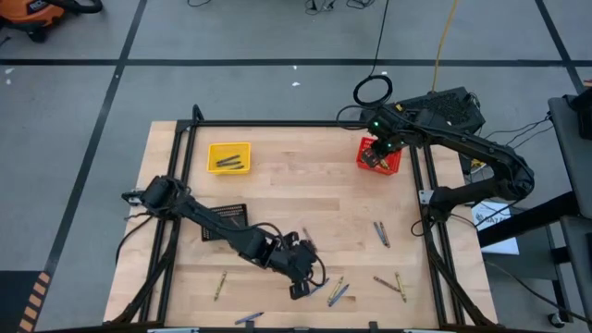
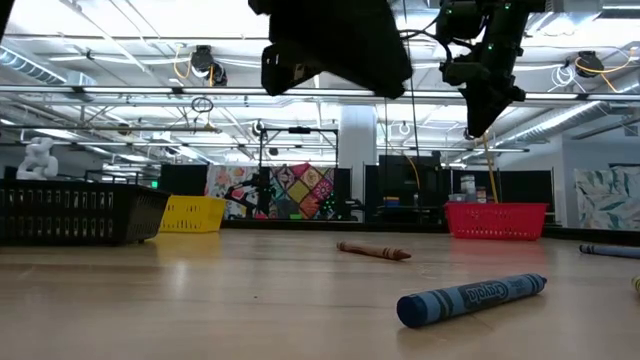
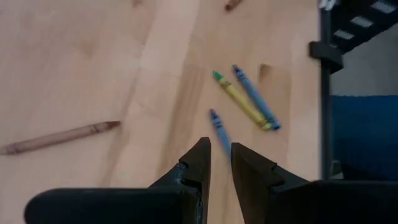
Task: Sort crayons
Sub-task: Put the blue crayon into the yellow bin
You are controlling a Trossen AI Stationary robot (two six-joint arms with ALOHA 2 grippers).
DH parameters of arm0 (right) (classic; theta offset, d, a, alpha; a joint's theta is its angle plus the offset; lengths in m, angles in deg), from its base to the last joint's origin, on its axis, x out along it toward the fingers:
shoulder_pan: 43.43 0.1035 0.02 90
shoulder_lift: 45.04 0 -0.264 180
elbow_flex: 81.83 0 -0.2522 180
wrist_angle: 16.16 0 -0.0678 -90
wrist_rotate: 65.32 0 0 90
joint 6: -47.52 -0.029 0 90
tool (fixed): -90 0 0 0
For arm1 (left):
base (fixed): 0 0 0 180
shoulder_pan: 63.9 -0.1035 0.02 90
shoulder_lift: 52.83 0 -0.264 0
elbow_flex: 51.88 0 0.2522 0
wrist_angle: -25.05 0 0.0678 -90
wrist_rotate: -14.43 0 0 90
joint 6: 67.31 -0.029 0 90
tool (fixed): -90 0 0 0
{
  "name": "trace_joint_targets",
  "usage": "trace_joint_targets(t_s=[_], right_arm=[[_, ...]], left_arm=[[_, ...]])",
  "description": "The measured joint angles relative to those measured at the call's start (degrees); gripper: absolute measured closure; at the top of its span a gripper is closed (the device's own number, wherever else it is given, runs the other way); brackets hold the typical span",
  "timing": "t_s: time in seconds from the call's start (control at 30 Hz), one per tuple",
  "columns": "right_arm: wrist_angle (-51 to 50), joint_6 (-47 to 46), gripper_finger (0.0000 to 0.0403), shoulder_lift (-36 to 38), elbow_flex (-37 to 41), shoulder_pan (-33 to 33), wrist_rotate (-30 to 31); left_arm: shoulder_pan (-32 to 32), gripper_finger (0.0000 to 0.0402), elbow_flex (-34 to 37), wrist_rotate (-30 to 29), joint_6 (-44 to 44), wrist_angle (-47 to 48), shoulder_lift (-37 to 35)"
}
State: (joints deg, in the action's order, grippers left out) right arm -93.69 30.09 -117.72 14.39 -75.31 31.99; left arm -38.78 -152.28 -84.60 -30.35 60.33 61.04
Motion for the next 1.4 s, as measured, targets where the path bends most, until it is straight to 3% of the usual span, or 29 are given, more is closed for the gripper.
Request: trace_joint_targets(t_s=[0.27,0.53,1.2,1.4], right_arm=[[-0.2,-1.4,0.0332,0.0,0.0,0.1,0.1],[-0.2,-1.6,0.0332,0.0,0.0,0.1,0.0],[0.5,-2.5,0.0332,0.0,0.0,0.1,0.1],[0.5,-2.5,0.0332,0.0,0.0,0.1,0.1]], left_arm=[[2.1,0.0333,-0.1,0.2,1.3,-7.5,4.4],[2.6,0.0333,-0.1,1.5,3.3,-7.8,8.2],[3.5,0.0333,-0.1,1.9,4.8,-8.2,8.8],[4.3,0.0333,-0.1,-2.1,9.5,-8.6,8.8]])
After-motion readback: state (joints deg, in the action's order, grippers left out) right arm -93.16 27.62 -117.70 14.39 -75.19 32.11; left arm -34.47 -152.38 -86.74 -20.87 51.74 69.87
